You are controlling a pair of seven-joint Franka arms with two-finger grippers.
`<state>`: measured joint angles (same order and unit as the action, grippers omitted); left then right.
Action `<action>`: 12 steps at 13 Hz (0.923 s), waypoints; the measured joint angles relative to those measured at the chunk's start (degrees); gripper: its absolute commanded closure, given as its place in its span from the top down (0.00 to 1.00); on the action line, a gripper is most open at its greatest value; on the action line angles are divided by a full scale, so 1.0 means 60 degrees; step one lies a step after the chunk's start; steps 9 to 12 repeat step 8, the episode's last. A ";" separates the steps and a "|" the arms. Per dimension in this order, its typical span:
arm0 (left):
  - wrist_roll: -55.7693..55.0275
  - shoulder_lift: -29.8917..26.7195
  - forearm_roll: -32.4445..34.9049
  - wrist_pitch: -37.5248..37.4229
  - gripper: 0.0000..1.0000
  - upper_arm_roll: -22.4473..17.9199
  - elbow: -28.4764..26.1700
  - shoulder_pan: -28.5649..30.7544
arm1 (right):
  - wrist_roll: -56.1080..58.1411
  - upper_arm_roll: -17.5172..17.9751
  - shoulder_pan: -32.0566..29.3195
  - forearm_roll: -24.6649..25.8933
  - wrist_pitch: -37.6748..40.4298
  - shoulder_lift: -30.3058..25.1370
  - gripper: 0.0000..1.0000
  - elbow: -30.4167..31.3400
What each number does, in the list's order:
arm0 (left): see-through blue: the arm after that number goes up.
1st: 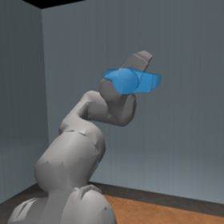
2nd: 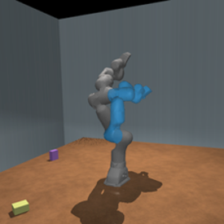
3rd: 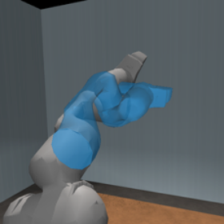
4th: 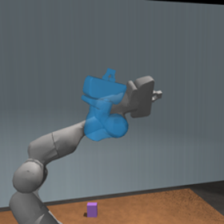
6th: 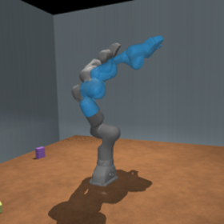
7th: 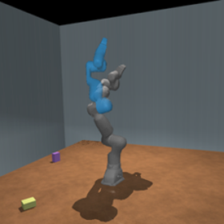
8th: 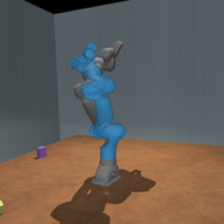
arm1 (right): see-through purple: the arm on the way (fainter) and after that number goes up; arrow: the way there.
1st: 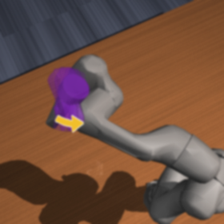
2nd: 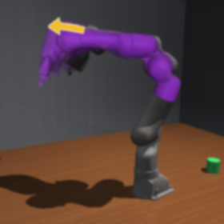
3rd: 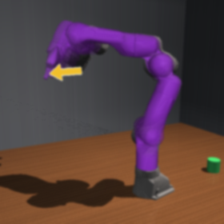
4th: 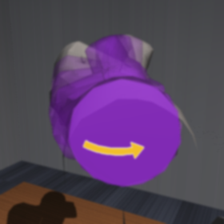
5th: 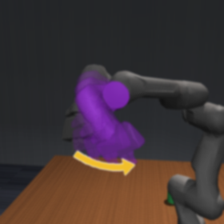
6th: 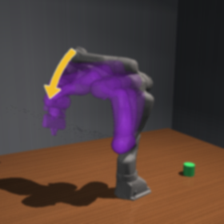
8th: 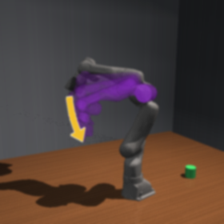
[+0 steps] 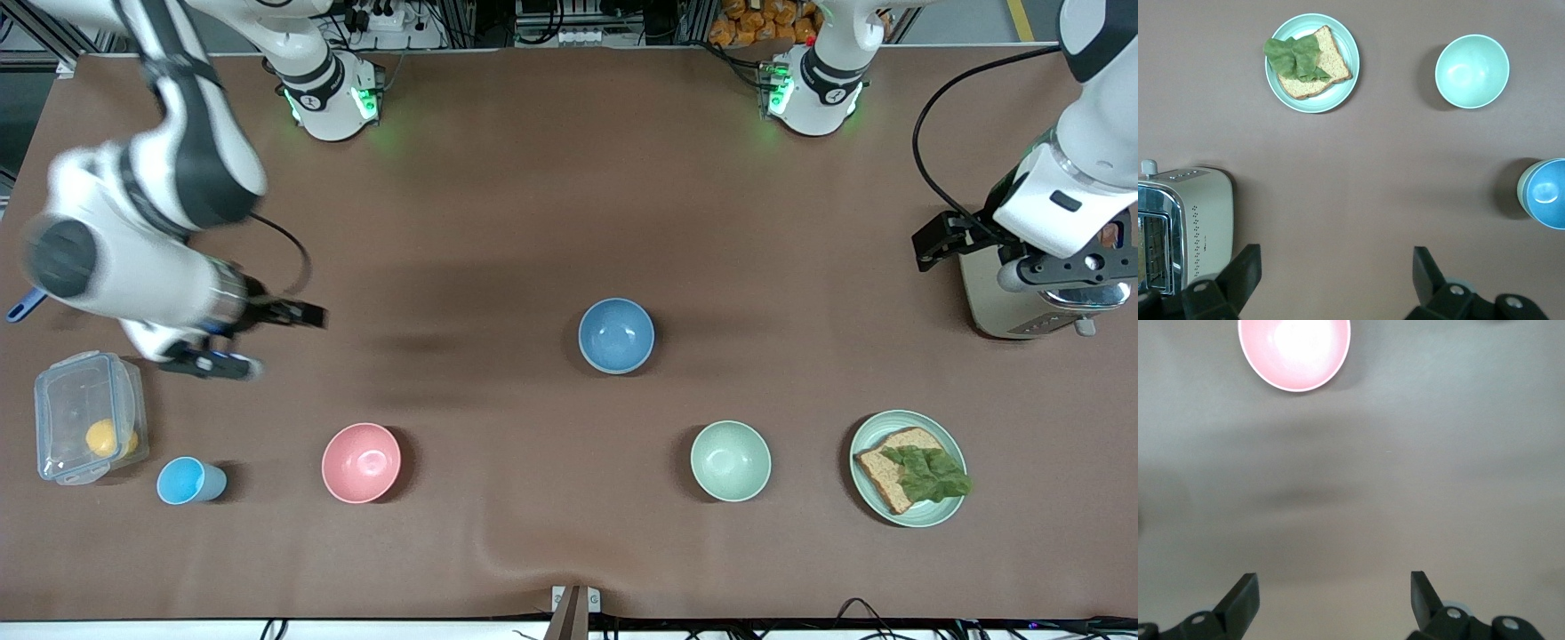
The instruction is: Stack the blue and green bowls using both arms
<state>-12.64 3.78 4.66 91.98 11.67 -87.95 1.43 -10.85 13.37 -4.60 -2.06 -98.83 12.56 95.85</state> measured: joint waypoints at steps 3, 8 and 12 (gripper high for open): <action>0.0000 -0.0005 -0.0372 -0.0462 1.00 -0.0058 0.0255 0.0011 | 0.1414 -0.0567 -0.0210 -0.0001 0.1159 -0.1039 1.00 0.0006; 0.0000 -0.0003 -0.0390 -0.0746 1.00 -0.0094 0.0315 0.0013 | 0.1934 -0.2465 0.1031 -0.0003 0.1749 -0.2189 1.00 -0.0047; 0.0000 -0.0003 -0.0390 -0.0746 1.00 -0.0094 0.0315 0.0013 | 0.1934 -0.2465 0.1031 -0.0003 0.1749 -0.2189 1.00 -0.0047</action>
